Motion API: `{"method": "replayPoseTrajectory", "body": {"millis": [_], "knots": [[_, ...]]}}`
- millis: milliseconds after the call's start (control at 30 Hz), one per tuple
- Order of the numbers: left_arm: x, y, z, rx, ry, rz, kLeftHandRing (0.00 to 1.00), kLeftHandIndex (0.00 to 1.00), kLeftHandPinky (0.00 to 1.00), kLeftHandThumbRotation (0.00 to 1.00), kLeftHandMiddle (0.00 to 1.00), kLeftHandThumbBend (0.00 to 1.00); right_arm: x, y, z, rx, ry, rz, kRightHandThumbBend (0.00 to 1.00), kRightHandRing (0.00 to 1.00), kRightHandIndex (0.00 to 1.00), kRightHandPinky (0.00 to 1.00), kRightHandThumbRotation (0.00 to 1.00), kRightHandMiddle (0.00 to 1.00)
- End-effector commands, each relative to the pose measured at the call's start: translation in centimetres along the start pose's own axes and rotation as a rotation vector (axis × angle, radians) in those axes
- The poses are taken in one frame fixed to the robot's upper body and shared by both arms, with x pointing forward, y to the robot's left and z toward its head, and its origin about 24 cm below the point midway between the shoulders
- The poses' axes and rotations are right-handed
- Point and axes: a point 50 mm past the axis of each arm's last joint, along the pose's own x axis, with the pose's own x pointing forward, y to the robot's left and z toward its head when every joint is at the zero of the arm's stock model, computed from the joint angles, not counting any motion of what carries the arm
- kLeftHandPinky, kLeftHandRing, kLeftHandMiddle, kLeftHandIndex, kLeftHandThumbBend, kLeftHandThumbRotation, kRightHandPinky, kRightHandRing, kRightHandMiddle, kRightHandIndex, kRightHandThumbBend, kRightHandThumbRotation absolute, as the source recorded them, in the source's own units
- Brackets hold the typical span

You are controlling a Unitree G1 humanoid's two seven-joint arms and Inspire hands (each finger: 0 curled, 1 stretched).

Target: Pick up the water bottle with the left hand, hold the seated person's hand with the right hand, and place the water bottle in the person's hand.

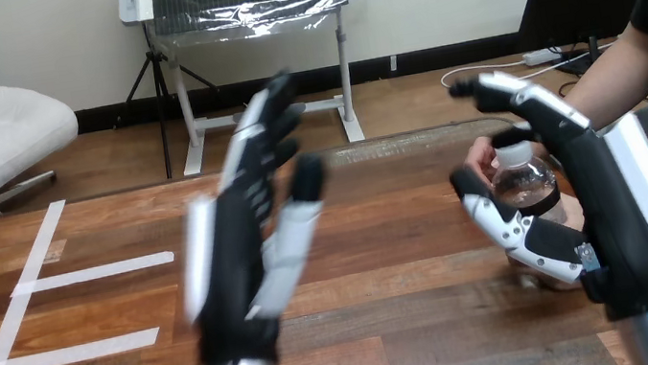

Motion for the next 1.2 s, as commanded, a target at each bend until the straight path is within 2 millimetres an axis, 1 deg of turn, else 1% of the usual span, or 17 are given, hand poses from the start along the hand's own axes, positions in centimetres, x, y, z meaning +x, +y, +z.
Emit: {"method": "replayPoseTrajectory", "body": {"millis": [0, 167, 267, 467, 767, 1167], "knots": [[-0.5, 0.2, 1.9, -0.007, -0.108, 0.052, 0.84, 0.87, 0.78, 0.91, 0.87, 0.52, 0.5, 0.6, 0.8, 0.116, -0.089, -0.047, 0.13, 0.80, 0.79, 0.62, 0.00, 0.87], [-1.8, 0.2, 2.2, -0.009, -0.119, 0.093, 0.83, 0.86, 0.75, 0.93, 0.86, 0.49, 0.0, 1.3, 0.8, 0.220, -0.091, -0.061, 0.08, 0.82, 0.79, 0.62, 0.00, 0.88], [-2.4, 0.0, 2.3, -0.021, -0.126, 0.119, 0.81, 0.85, 0.73, 0.91, 0.84, 0.47, -0.2, 1.7, 0.9, 0.260, -0.085, -0.065, 0.04, 0.83, 0.79, 0.63, 0.00, 0.88], [-3.5, -0.3, 2.3, -0.048, -0.131, 0.148, 0.79, 0.83, 0.71, 0.88, 0.82, 0.44, -0.4, 2.4, 1.0, 0.278, -0.089, -0.058, 0.01, 0.84, 0.80, 0.64, 0.00, 0.88], [-4.7, -0.7, 2.4, -0.033, -0.123, 0.155, 0.79, 0.83, 0.71, 0.89, 0.82, 0.43, -0.6, 3.0, 1.1, 0.280, -0.098, -0.025, 0.00, 0.84, 0.80, 0.64, 0.00, 0.88], [-5.3, -0.8, 2.1, -0.026, -0.110, 0.146, 0.79, 0.83, 0.70, 0.89, 0.82, 0.42, -0.7, 3.4, 1.1, 0.303, -0.095, -0.005, 0.00, 0.83, 0.80, 0.65, 0.00, 0.87]]}}
